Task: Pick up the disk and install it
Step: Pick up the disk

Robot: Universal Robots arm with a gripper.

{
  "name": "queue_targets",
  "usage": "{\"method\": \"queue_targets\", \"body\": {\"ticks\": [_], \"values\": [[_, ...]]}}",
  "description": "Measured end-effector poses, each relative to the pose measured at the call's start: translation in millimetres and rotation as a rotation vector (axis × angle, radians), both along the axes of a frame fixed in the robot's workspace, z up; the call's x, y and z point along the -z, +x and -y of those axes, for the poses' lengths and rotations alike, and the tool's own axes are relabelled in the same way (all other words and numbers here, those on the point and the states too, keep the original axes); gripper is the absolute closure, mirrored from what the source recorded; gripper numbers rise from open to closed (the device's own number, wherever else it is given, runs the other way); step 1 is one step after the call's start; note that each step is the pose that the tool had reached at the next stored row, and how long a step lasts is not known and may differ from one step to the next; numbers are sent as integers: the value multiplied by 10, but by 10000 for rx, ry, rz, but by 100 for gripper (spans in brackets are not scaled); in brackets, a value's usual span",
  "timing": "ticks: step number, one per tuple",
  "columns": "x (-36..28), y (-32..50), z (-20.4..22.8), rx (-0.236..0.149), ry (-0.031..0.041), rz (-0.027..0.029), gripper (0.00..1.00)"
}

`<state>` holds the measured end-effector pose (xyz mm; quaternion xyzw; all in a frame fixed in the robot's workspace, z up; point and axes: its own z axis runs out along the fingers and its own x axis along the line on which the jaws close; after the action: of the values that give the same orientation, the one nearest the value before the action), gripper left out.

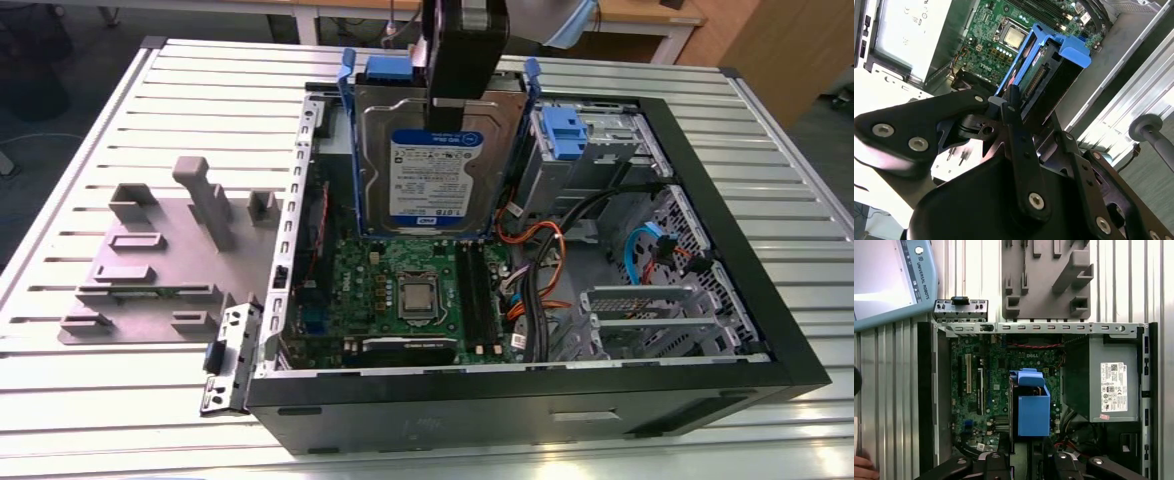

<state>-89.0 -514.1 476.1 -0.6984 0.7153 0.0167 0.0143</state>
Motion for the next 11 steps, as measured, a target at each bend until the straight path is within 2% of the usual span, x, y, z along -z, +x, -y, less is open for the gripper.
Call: {"method": "queue_targets", "body": {"ticks": [4, 11], "values": [[1, 37, 0, -8, -1, -1, 65], [2, 232, 0, -8, 0, 0, 65]]}}
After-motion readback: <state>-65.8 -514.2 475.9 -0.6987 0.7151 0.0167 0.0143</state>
